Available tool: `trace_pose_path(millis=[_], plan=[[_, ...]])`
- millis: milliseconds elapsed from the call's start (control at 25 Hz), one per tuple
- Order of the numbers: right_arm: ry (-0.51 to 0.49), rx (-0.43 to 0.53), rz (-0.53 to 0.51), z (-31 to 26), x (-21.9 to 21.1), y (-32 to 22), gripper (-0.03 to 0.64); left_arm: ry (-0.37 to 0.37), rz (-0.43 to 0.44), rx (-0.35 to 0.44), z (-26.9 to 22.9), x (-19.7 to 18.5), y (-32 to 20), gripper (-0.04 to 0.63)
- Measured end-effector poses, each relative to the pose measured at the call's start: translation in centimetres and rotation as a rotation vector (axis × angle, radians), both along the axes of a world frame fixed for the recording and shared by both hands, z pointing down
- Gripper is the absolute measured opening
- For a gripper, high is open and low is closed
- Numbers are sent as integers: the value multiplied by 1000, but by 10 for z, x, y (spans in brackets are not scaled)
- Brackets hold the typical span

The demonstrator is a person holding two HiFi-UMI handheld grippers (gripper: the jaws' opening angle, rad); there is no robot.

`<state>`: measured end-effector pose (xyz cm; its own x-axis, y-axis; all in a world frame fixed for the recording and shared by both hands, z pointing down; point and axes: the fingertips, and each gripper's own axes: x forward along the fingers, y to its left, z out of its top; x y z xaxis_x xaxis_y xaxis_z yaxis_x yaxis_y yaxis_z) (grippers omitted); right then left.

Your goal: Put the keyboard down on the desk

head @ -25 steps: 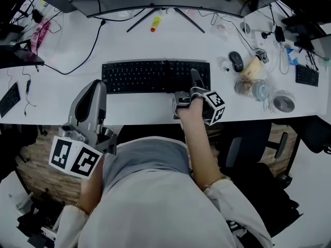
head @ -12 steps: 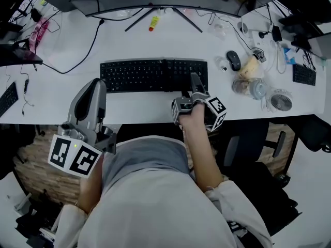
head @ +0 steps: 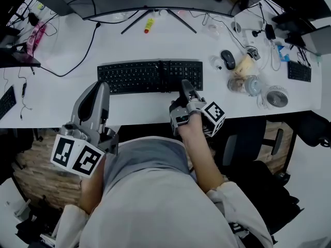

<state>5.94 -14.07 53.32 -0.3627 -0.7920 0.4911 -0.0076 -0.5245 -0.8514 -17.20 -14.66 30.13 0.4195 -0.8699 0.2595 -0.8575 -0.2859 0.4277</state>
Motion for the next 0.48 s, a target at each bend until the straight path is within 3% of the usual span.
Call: trace_pose_path(millis=[200,480], plan=[[125,110,-108,-36,-2,0,101,-13,16,12,0,2,6,0],[253,218,-215,-66,-9,4,48,-20,28,11,2,-1,17,0]])
